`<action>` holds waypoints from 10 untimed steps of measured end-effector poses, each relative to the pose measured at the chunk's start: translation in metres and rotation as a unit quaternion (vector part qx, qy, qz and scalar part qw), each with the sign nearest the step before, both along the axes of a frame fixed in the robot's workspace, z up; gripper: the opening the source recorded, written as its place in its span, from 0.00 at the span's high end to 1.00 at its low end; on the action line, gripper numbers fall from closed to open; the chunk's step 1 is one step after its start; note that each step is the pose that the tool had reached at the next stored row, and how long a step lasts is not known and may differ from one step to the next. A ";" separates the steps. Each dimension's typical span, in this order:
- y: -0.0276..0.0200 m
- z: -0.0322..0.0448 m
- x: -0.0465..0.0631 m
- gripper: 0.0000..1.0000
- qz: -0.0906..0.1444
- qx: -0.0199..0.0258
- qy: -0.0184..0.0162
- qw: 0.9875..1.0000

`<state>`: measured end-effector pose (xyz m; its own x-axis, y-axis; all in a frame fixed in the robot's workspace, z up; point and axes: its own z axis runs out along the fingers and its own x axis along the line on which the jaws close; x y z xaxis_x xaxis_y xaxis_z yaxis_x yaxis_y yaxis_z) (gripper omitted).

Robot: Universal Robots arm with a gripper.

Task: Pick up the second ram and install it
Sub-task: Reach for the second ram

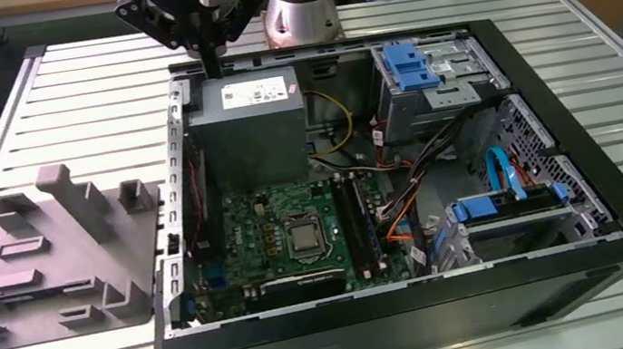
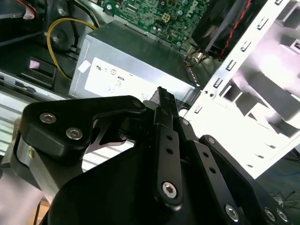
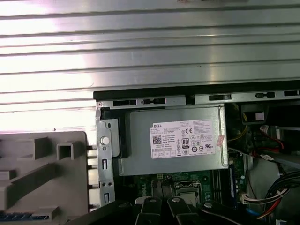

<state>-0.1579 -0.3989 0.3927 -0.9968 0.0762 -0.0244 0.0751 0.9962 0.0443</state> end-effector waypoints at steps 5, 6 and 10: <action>0.0000 -0.0004 -0.011 0.89 0.000 0.000 0.000 1.000; 0.0000 -0.0005 -0.013 0.89 0.000 0.000 0.000 1.000; 0.0000 -0.0010 -0.021 0.89 0.000 0.000 0.000 1.000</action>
<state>-0.1790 -0.3989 0.3917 -0.9968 0.0762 -0.0245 0.0750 0.9962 0.0443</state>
